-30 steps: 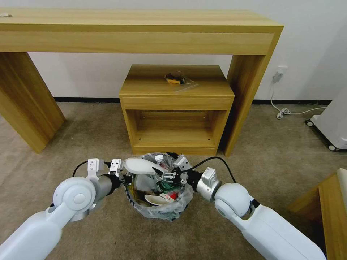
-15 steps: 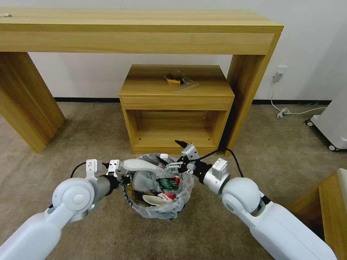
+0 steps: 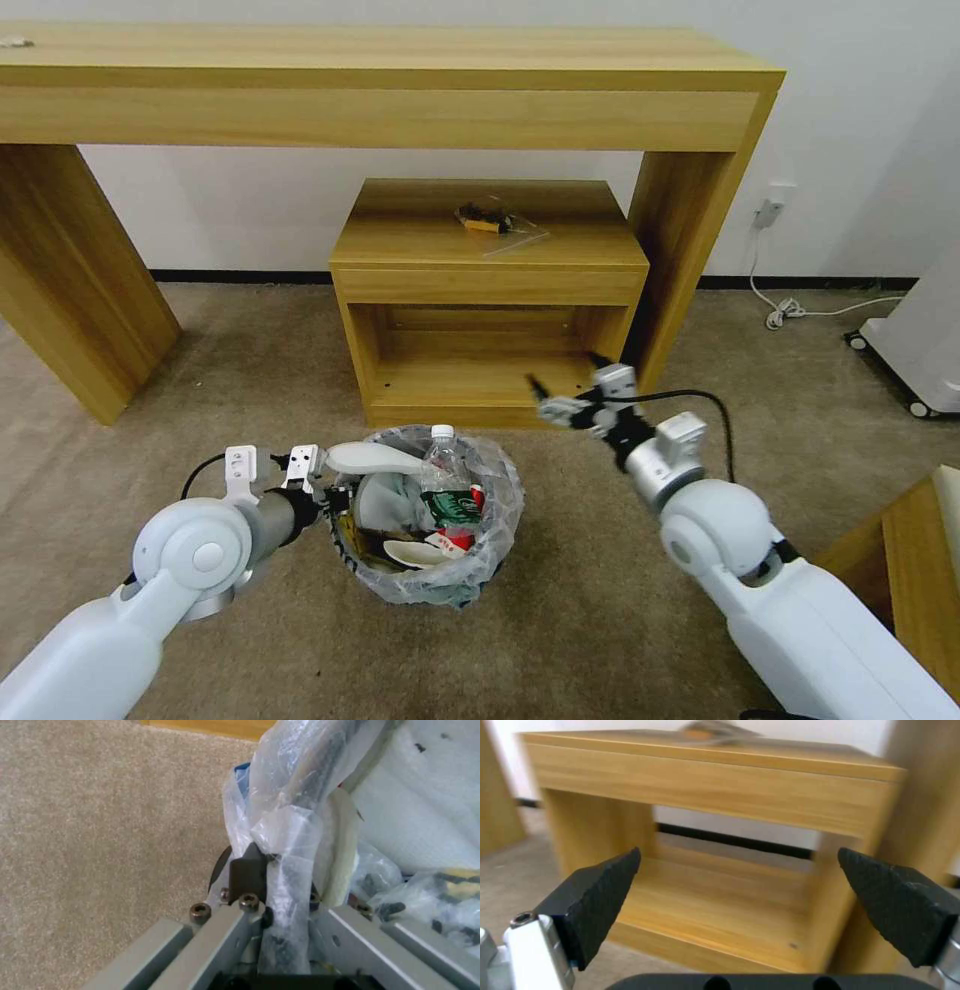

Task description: Pick up the trash bin and place the garbage on the floor into it.

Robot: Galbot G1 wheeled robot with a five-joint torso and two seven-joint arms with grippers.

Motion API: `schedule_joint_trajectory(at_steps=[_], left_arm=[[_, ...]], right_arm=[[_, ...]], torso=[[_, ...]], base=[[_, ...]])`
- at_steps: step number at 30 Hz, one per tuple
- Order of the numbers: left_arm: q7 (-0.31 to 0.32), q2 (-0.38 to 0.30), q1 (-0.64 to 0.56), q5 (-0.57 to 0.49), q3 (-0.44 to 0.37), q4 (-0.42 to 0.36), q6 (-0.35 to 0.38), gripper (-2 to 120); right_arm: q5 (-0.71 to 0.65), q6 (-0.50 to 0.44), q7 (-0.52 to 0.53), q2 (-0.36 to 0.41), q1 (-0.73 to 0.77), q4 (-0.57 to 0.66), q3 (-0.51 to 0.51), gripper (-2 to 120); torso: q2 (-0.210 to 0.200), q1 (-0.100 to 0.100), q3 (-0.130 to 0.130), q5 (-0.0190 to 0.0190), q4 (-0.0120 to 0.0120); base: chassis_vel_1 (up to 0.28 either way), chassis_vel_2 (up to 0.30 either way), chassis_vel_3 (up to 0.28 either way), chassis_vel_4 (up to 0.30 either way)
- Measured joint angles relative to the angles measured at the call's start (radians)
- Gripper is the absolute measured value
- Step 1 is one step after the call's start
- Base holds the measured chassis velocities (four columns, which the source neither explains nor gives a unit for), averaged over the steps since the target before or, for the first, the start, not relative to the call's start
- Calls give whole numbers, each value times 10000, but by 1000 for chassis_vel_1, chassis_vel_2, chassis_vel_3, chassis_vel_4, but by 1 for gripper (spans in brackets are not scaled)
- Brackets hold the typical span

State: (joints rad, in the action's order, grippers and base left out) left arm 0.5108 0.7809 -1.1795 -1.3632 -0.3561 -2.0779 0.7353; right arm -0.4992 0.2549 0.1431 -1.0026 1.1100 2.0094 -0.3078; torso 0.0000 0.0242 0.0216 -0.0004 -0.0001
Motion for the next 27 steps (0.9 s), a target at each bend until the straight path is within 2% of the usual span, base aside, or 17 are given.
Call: schedule_joint_trajectory(at_steps=[3, 5, 7, 11, 14, 19, 27], left_arm=[[0, 45, -159, 5, -286, -16, 0, 0], [1, 67, -190, 6, -347, -16, 0, 0], [1, 172, -295, 8, -557, -17, 0, 0], [0, 282, -399, 71, -671, -3, 1, 0], [0, 360, -427, 146, -687, 80, 0, 0], [171, 858, -500, 413, -940, 506, 0, 0], [411, 1312, -974, 515, -1580, 695, 0, 0]], right_arm=[[209, 1, 0, -346, 1368, 464, -1108, 100], [263, -16, -6, -424, 1608, 564, -1261, 100], [510, -126, -39, -803, 2527, 1016, -1846, 100], [817, -204, -70, -1303, 3338, 1559, -2381, 100], [959, -271, -76, -1488, 3572, 1685, -2527, 100], [1214, -368, -67, -1861, 4156, 2150, -2833, 100], [1112, -326, 0, -1831, 4537, 2458, -3091, 100]], torso=[[0, 0, 0, 1, -1], [0, -1, 0, 1, -1], [0, -2, 0, 0, -2], [0, -2, -1, 0, -1], [0, -2, -1, 1, -1], [0, -1, 0, -1, -1], [0, -1, 0, -1, -1]], base=[[0, 0, 0, 0], [0, 0, 0, 0], [0, 0, 0, 0], [0, 0, 0, 0], [0, 0, 0, 0], [0, 0, 0, 0], [0, 0, 0, 0]])
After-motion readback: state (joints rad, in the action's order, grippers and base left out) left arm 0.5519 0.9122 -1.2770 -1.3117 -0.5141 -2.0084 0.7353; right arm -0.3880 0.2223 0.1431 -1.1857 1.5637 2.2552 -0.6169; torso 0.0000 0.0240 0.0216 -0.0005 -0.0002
